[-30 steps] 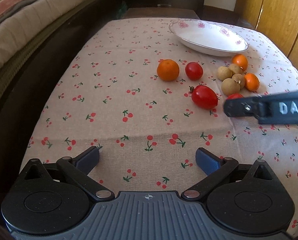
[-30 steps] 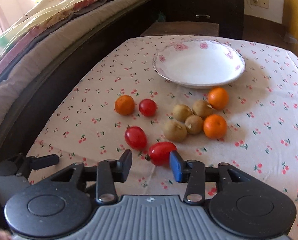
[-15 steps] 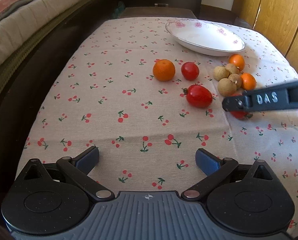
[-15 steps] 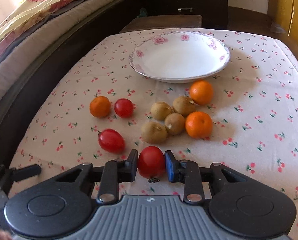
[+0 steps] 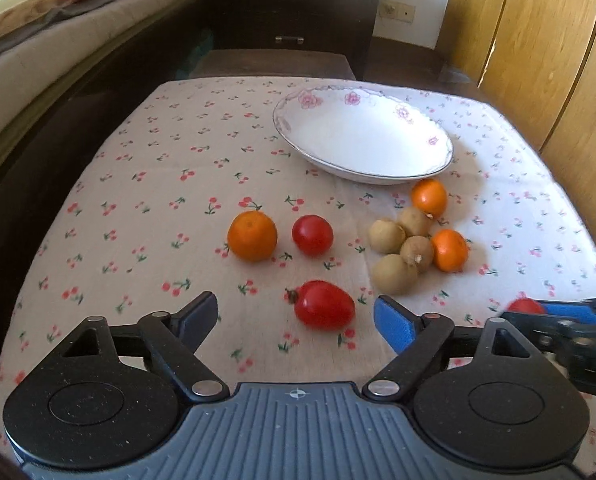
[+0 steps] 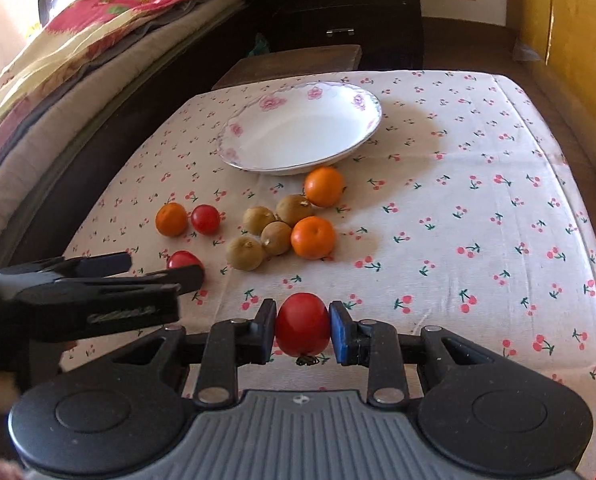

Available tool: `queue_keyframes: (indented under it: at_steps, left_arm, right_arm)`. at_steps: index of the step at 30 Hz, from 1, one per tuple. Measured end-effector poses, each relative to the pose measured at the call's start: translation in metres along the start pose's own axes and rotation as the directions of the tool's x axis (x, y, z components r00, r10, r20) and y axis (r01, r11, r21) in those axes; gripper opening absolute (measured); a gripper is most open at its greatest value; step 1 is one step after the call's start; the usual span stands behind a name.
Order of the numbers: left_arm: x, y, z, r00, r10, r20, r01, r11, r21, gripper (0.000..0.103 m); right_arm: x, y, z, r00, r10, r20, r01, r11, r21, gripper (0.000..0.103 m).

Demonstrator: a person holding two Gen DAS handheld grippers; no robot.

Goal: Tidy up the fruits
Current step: 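Close the left tool on another red tomato while the right tool lifts its tomato, then carry both held tomatoes over the white plate with both tools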

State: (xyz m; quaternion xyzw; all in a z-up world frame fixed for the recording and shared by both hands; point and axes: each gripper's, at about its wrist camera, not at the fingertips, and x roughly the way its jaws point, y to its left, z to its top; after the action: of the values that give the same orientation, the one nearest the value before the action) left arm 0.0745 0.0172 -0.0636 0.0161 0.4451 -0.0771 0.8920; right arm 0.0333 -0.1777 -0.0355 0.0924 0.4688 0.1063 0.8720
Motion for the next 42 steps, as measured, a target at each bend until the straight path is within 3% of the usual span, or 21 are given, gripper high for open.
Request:
queue_keyframes:
  at_steps: [4, 8, 11, 22, 27, 33, 42]
  left_arm:
    - [0.012, -0.008, -0.002, 0.999, -0.011, -0.031, 0.012, 0.999, 0.034, 0.075]
    - [0.011, -0.008, -0.005, 1.0, 0.022, -0.01, -0.021, 0.999, 0.047, 0.068]
    - [0.01, -0.001, -0.003, 1.0, 0.006, 0.0, -0.006, 1.0, 0.016, 0.051]
    - [-0.005, -0.005, -0.013, 1.0, 0.003, -0.03, -0.001, 0.999, 0.053, 0.047]
    - [-0.025, -0.009, -0.007, 1.0, -0.007, 0.003, 0.007, 0.999, 0.043, 0.047]
    - [-0.033, -0.018, 0.023, 0.996, -0.058, 0.065, 0.055, 0.997, 0.044, 0.047]
    - [-0.009, -0.019, 0.078, 0.99, -0.086, 0.113, 0.088, 0.996, -0.004, 0.047]
  right_arm:
    - [-0.001, -0.002, 0.0, 1.0, 0.01, 0.003, -0.01, 1.0, 0.004, 0.03]
    - [-0.002, -0.004, -0.002, 1.0, 0.009, 0.003, -0.009, 1.0, 0.007, 0.03]
    - [-0.001, -0.005, -0.004, 1.0, 0.006, -0.004, -0.006, 1.0, 0.006, 0.03]
    - [-0.006, 0.001, -0.001, 1.0, -0.003, 0.012, 0.003, 1.0, -0.016, 0.03]
    - [-0.014, 0.007, 0.01, 0.999, -0.016, 0.042, 0.017, 1.0, -0.025, 0.03]
    - [-0.012, 0.003, 0.04, 0.997, -0.022, 0.076, 0.022, 1.0, -0.004, 0.03]
    - [0.023, 0.002, 0.097, 0.995, -0.045, 0.089, 0.049, 0.998, -0.049, 0.03]
